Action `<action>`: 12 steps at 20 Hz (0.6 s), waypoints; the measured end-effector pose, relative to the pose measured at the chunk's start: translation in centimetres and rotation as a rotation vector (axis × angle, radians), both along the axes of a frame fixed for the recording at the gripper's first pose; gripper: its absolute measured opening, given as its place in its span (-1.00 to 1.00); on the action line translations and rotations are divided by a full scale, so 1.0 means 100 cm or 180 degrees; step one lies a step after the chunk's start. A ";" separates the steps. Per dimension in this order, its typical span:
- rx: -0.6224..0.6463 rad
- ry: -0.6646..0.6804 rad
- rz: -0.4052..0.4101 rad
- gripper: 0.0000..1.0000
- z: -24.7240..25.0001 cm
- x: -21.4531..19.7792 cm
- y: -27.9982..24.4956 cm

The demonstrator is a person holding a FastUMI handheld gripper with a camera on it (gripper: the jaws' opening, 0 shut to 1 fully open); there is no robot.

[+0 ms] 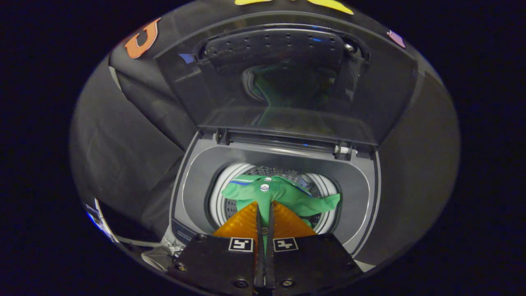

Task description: Put the clothes into the washing machine and then close the washing machine lid.

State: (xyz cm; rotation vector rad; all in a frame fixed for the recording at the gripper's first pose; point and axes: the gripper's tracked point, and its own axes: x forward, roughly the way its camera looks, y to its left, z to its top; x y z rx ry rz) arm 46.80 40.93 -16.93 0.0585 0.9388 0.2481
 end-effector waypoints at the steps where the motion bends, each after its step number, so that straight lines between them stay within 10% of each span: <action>1: -0.0015 0.0009 -0.0017 -0.91 0.000 0.001 -0.001; 7: -0.0003 -0.0020 -0.0040 -0.73 0.002 -0.004 -0.003; 12: -0.0110 -0.0101 -0.0123 0.98 0.000 -0.012 -0.011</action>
